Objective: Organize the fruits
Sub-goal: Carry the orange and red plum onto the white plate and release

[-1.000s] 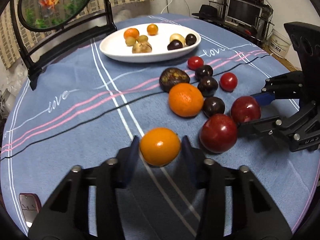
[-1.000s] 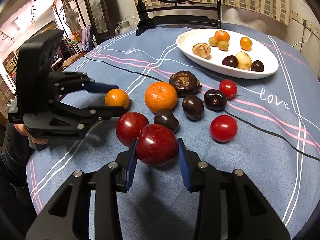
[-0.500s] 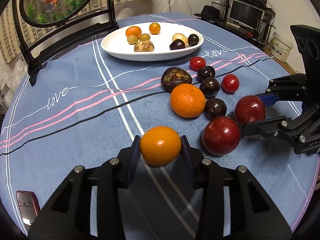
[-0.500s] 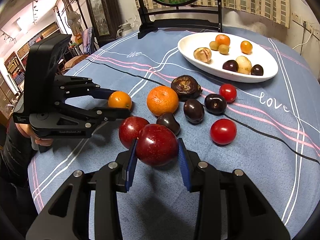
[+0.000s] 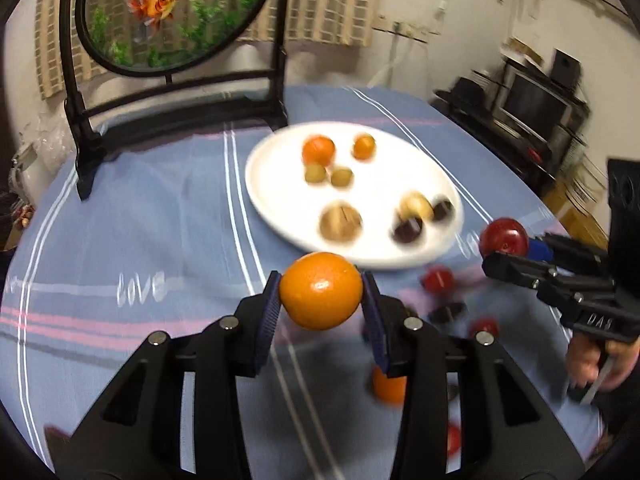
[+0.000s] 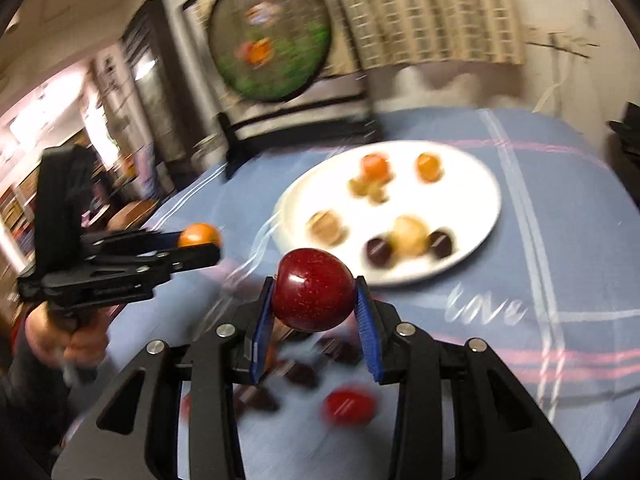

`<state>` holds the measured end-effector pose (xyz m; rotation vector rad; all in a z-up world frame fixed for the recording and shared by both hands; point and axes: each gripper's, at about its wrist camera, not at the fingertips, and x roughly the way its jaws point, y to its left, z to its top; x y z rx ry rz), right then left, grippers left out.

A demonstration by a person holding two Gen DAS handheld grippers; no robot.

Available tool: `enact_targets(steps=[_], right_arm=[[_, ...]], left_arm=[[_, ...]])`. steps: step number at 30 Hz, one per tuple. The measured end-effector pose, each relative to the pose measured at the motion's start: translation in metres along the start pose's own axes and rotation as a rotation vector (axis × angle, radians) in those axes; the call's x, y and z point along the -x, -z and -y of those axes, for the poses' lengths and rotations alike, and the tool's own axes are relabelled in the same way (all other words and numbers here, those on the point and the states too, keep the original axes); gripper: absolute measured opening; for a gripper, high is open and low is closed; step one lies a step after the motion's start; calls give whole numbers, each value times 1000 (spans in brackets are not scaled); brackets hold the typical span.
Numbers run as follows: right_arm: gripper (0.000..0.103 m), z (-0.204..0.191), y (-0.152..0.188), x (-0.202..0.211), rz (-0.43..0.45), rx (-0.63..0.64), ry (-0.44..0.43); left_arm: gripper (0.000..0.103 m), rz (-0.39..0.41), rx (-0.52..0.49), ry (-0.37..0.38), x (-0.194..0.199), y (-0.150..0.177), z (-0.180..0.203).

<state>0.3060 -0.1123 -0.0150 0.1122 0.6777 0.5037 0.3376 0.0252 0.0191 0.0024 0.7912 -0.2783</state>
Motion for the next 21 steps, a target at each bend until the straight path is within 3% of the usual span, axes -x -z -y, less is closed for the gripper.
enact_targets(steps=[4, 10, 11, 12, 14, 17, 18, 21], right_arm=[[39, 20, -20, -31, 1, -10, 53], [41, 33, -32, -66, -46, 1, 59], [45, 33, -33, -67, -49, 4, 65], [50, 33, -33, -65, -45, 7, 70], [56, 30, -35, -57, -27, 15, 79], [60, 23, -34, -37, -11, 49, 97], [66, 21, -31, -32, -10, 54, 103], [66, 13, -18, -12, -21, 80, 99]], left_arm=[[40, 1, 34, -33, -38, -40, -4], [41, -38, 21, -108, -83, -65, -5], [53, -39, 18, -133, -86, -66, -4], [76, -23, 13, -166, -83, -67, -2], [89, 37, 9, -215, -70, -66, -1], [95, 46, 1, -198, -49, -61, 1], [97, 38, 5, -187, -38, -54, 2], [100, 46, -1, -173, -8, -30, 7]])
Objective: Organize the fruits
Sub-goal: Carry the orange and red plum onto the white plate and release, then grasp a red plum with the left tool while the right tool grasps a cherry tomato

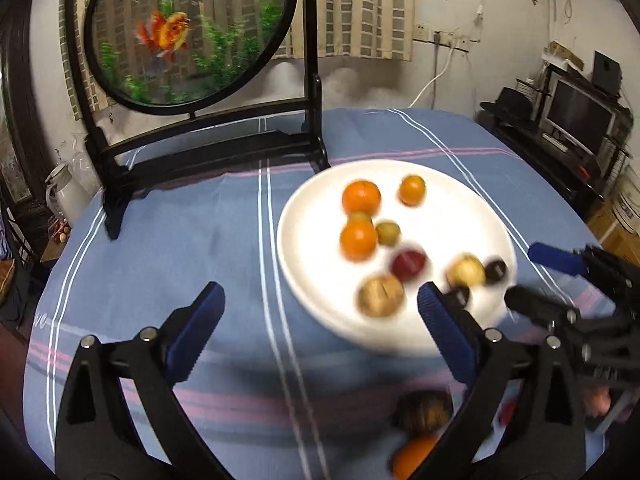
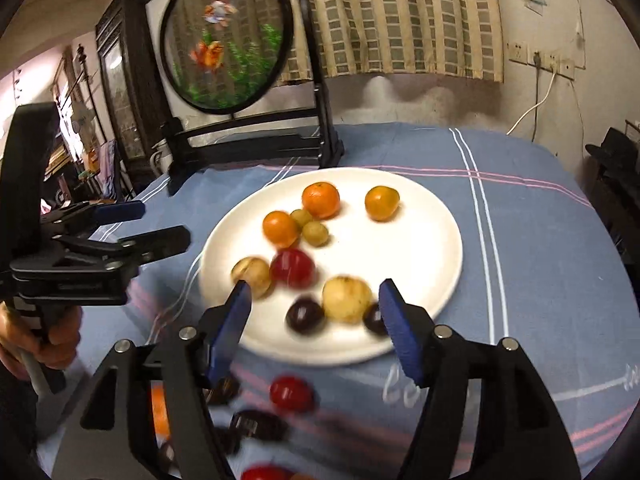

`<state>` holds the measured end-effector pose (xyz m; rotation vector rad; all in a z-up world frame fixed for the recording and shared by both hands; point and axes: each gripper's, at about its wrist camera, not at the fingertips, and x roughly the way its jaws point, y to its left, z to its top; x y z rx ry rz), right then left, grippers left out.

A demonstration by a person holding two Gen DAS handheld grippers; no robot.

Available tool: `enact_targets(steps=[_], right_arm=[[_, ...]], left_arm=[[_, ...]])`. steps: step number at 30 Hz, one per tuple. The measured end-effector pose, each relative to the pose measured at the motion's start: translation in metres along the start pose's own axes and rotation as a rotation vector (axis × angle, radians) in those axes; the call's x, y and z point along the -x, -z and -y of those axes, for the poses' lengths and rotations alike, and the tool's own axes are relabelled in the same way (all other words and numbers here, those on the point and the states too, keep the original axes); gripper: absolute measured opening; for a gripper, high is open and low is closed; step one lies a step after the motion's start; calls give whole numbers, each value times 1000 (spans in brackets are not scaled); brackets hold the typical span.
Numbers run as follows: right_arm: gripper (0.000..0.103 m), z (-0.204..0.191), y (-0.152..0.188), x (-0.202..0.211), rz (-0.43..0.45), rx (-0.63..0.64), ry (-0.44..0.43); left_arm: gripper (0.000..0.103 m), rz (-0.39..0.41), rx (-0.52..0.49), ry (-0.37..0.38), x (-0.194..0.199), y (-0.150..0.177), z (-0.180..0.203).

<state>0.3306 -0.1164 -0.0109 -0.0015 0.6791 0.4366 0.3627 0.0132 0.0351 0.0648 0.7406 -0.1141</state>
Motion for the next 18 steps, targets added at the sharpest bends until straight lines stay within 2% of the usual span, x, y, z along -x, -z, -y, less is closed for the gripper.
enact_targets(steps=[3, 7, 9, 12, 18], right_arm=[[66, -8, 21, 18, -28, 27, 0], [66, -19, 57, 27, -80, 47, -16], [66, -28, 69, 27, -113, 83, -19], [66, -39, 81, 25, -146, 135, -15], [66, -38, 83, 18, -170, 137, -20]], left_arm=[[101, 4, 15, 14, 22, 25, 1], [101, 3, 38, 70, 42, 68, 2], [101, 6, 34, 45, 44, 87, 3], [101, -36, 37, 39, 44, 100, 3], [101, -64, 71, 52, 45, 113, -1]])
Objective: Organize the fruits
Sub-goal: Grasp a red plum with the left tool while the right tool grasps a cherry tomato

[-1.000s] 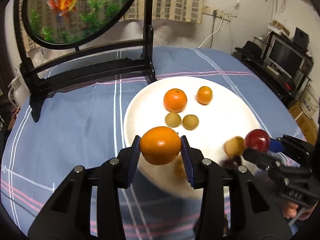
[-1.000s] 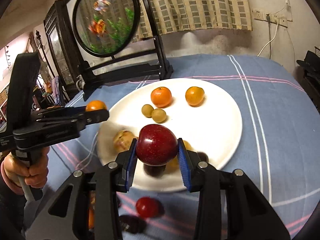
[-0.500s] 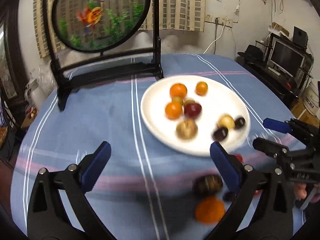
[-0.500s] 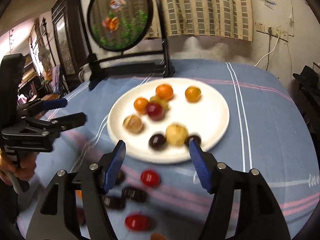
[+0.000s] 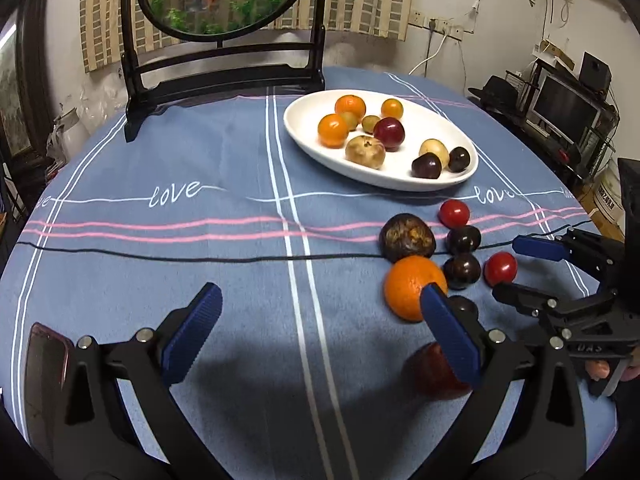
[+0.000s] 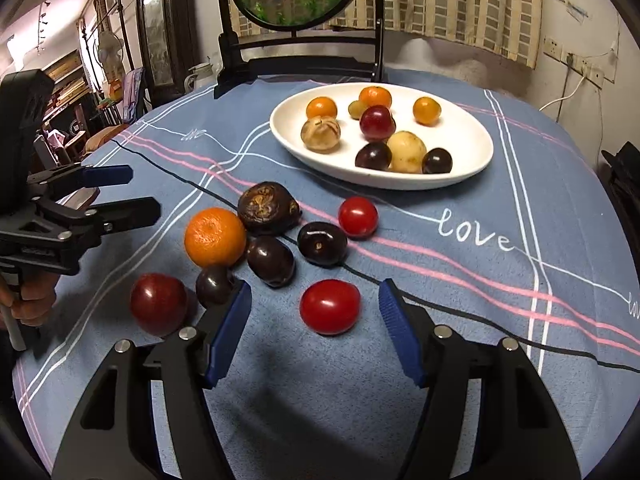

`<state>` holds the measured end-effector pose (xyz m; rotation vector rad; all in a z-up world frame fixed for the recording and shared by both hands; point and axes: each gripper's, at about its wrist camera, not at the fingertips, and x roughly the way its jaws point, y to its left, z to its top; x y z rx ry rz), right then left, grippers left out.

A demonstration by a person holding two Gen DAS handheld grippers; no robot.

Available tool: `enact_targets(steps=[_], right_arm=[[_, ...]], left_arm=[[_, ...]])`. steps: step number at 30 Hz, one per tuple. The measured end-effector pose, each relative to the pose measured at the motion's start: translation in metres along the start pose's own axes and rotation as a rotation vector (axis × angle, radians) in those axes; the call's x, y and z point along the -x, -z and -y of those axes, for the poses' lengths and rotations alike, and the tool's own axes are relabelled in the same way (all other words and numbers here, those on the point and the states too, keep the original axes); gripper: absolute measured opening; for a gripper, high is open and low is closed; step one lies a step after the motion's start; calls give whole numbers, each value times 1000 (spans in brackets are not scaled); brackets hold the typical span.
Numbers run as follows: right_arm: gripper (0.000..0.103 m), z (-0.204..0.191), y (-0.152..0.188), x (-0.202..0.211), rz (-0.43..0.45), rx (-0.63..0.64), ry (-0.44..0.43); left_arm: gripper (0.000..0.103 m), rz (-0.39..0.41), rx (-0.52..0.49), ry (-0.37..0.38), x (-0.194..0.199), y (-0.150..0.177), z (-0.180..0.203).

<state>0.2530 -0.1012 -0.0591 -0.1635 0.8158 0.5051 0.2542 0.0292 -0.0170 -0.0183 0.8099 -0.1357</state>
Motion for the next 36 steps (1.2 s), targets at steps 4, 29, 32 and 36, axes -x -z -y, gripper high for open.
enact_targets(steps=[4, 29, 32, 36], right_arm=[[65, -2, 2, -4, -16, 14, 4], [33, 7, 4, -9, -32, -22, 23], [33, 10, 4, -9, -27, -38, 25], [33, 14, 5, -11, -39, -61, 17]], left_arm=[[101, 7, -3, 2, 4, 1, 0], [101, 0, -36, 30, 9, 4, 6], [101, 2, -77, 114, 17, 7, 15], [99, 36, -205, 162, 27, 18, 39]])
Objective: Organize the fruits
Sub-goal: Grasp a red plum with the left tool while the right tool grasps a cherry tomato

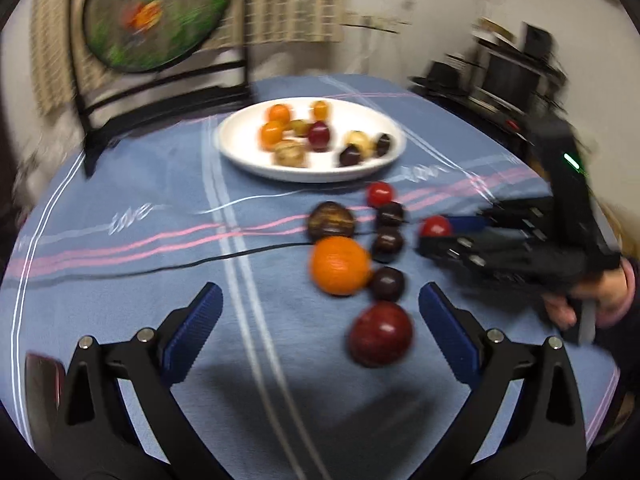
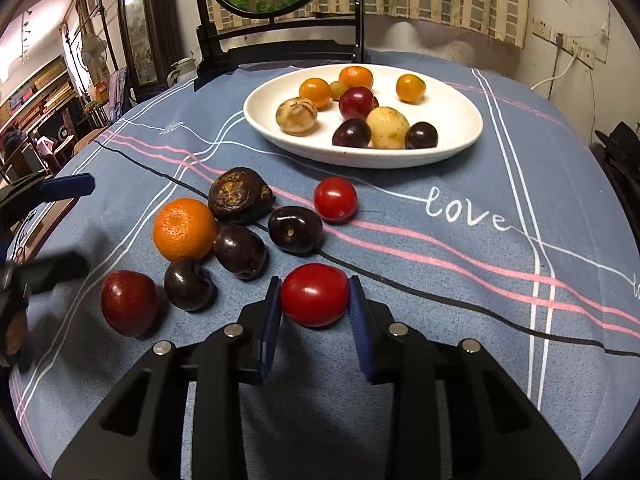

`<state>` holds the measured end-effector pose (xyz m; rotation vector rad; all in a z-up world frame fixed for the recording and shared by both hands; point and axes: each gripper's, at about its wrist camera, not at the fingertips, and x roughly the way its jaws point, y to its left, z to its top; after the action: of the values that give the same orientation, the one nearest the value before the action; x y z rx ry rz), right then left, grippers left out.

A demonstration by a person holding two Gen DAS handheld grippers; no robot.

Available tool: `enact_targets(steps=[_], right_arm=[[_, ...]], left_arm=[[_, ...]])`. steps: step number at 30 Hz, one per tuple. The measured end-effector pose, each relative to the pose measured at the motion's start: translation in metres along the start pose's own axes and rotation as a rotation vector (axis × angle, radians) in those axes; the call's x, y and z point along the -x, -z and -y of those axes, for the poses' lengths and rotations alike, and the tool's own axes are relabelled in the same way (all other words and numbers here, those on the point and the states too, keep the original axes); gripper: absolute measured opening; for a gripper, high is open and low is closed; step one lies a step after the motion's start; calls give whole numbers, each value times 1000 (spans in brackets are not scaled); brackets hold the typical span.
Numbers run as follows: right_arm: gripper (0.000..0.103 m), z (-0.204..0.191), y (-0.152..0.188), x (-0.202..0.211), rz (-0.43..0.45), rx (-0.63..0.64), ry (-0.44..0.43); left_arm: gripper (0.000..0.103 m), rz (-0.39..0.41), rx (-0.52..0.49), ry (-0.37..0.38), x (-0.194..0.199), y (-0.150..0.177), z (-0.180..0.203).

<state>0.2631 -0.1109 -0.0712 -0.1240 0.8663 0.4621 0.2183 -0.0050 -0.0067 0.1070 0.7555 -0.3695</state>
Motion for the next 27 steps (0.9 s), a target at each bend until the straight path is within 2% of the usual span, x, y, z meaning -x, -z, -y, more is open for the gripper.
enact_targets(steps=[4, 9, 16, 20, 27], right_arm=[[33, 0, 0, -1, -3, -4, 0], [33, 0, -1, -1, -5, -5, 1], [33, 0, -1, -1, -5, -5, 1], [33, 0, -1, -1, -5, -4, 2], [33, 0, -1, 0, -4, 2, 0]], left_arm=[[92, -32, -70, 69, -3, 6, 18], [73, -94, -96, 84, -17, 13, 26], [60, -141, -90, 78, -30, 19, 25], [45, -156, -81, 84, -35, 19, 23], [43, -161, -65, 95, -36, 19, 21]])
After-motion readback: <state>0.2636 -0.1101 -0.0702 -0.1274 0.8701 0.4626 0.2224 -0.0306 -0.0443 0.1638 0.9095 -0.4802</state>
